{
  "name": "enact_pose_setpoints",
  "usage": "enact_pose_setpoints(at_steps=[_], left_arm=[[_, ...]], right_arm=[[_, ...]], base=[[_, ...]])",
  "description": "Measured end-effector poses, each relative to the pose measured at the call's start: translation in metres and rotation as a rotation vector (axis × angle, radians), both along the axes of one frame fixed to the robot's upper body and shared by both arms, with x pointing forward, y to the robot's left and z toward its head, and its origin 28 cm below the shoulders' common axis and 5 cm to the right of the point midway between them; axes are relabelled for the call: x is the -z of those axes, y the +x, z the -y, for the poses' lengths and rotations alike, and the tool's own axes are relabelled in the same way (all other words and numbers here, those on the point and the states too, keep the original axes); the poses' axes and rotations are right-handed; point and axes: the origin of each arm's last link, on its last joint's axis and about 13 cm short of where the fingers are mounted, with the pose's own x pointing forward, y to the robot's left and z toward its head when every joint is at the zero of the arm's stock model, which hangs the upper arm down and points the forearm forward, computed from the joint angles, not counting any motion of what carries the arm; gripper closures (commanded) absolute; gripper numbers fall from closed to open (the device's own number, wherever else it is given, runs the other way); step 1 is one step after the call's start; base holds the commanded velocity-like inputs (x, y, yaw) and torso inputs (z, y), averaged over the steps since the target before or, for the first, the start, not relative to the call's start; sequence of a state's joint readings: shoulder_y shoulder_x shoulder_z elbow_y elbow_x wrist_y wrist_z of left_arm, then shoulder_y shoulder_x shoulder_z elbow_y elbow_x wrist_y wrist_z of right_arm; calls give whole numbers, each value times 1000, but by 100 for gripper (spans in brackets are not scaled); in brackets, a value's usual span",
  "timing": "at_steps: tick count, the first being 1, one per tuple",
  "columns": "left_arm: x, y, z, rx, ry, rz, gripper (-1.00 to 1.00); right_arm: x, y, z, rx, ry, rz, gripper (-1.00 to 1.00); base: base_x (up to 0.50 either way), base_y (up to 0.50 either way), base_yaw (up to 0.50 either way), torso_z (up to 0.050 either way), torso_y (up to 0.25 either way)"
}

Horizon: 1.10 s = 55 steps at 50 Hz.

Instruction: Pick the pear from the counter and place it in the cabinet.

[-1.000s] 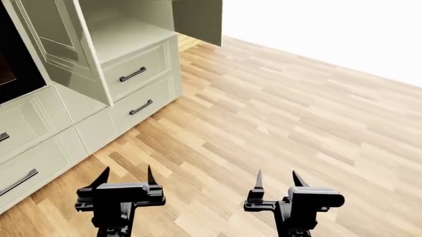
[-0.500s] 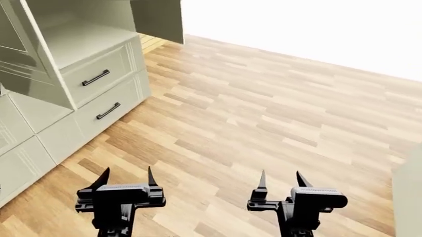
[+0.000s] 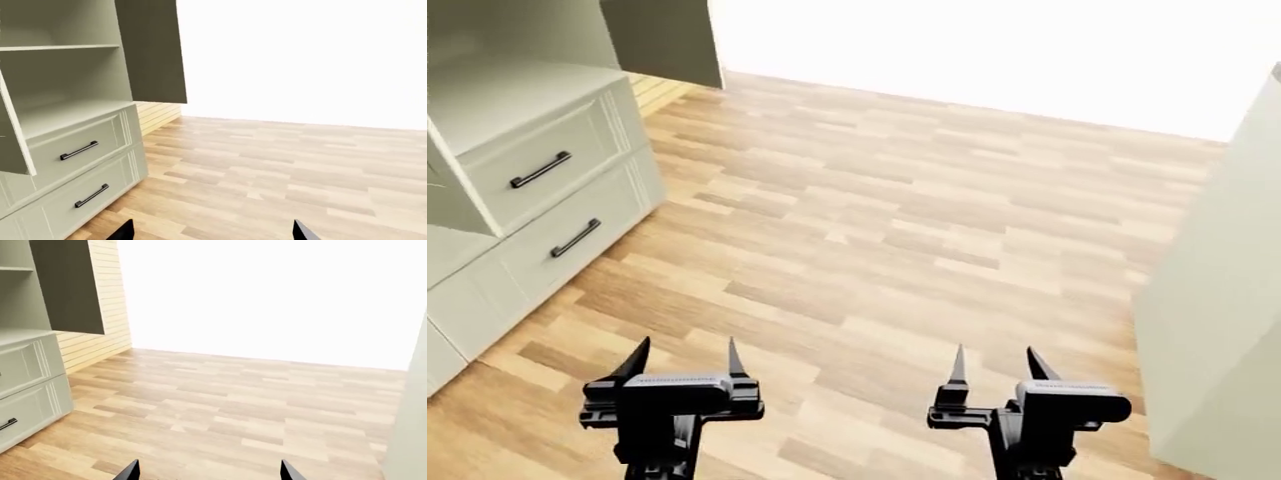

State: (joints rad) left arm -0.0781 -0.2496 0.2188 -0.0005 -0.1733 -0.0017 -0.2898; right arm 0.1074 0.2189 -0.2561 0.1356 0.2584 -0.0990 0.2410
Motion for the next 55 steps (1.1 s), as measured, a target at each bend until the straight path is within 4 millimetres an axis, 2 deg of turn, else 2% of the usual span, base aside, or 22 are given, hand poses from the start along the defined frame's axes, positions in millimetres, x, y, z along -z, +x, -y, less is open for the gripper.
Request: enact_pose_setpoints(at_steps=[36,55], left_arm=[[3,0,1,8,9,-12,-100],[4,-1,1,14,9,-18,-100]], right_arm=[[4,-1,0,-2,10,-10,-100],[7,-2,-2,-18,24,-30,-100]], base=[[-44,178,-464,0,0],[-478,141,0,0,0]])
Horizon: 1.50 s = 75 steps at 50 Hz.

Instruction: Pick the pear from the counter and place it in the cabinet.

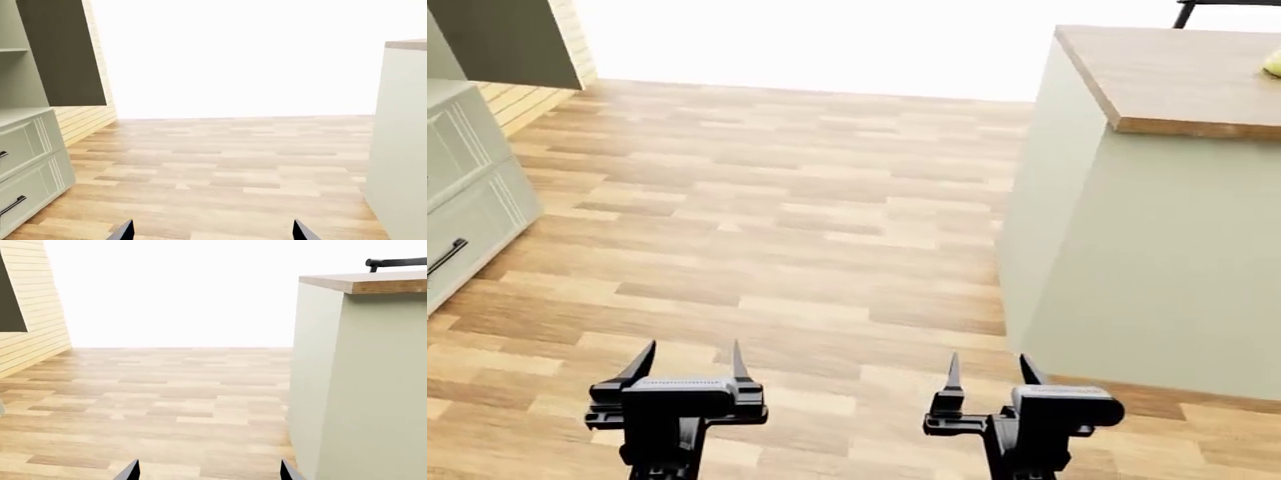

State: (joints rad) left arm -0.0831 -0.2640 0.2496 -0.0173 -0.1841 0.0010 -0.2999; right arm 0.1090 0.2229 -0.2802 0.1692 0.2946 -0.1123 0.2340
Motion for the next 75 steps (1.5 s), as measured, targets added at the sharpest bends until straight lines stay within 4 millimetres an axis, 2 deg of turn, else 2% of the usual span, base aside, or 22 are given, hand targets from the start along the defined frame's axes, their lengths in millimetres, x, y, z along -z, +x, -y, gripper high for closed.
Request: enact_pose_setpoints(at_steps=[20,75], left_arm=[[2,0,0,3,-3,-6,-100],[6,1,-1,-2,-9,-17,-100]], right_arm=[[2,0,-1,-11,13,-14,-100],[3,1,-2,-11,10,-16,-100]], base=[[-489,88,0,0,0],[-495,-70,0,0,0]])
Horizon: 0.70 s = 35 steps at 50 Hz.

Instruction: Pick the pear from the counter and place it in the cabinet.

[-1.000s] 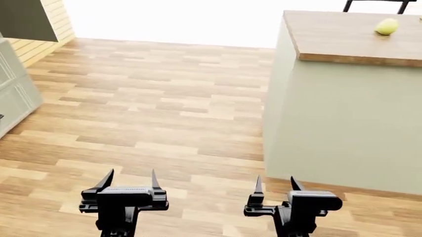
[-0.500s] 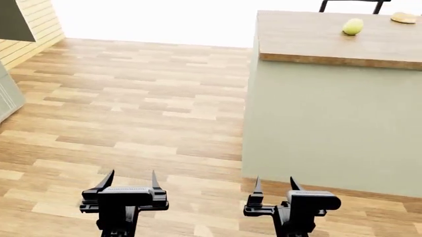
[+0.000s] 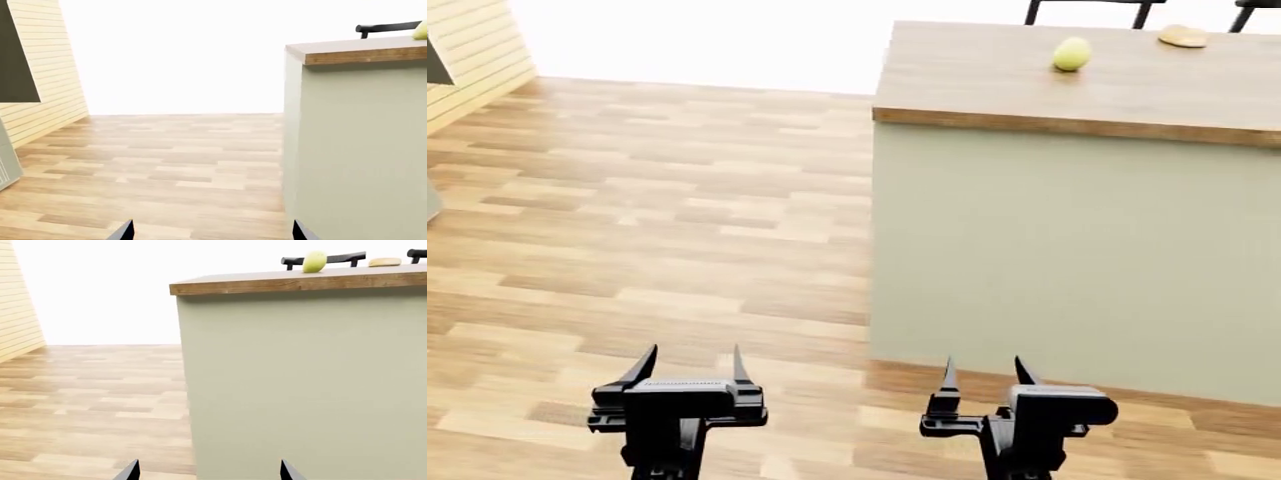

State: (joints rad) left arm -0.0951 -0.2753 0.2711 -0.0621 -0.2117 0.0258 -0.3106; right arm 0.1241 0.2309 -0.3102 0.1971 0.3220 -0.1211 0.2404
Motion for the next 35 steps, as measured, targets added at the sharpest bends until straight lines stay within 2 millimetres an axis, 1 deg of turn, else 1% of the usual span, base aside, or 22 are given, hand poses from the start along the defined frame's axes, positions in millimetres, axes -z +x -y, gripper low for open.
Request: enact_pose_setpoints(at_steps=[30,35], left_arm=[[2,1,-1,-2,-5,-7,-100],[0,1,-1,1,-5,-6,-100]], right_arm=[[0,1,0,3,4,-4,-100],[-3,2,0,2,6,2,-100]], base=[[-495,-70,0,0,0],[-495,-70,0,0,0]])
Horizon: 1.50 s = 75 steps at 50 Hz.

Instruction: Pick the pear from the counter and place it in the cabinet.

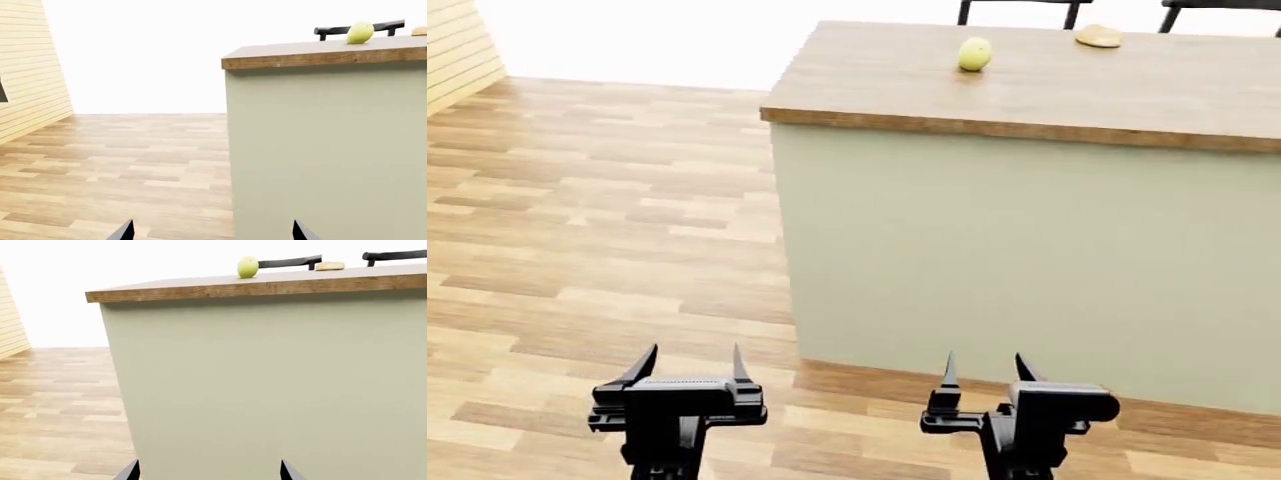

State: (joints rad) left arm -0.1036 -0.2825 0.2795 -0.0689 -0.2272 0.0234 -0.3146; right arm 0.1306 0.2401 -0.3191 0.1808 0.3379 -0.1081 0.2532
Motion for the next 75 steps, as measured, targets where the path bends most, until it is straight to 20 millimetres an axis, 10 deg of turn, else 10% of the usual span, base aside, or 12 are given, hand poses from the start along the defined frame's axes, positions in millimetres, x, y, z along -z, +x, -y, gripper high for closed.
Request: enact_pose_setpoints(at_steps=[46,75], left_arm=[[-56,14,0,58,1,121,-100],[-132,1,9,190,-20,282,-100]], right_arm=[[-51,8,-1,-23,-40,127,-100],[-126,5,6,-17,-16,272,-100]], base=[[-118,-366,0,0,0],[70,-495,0,0,1]])
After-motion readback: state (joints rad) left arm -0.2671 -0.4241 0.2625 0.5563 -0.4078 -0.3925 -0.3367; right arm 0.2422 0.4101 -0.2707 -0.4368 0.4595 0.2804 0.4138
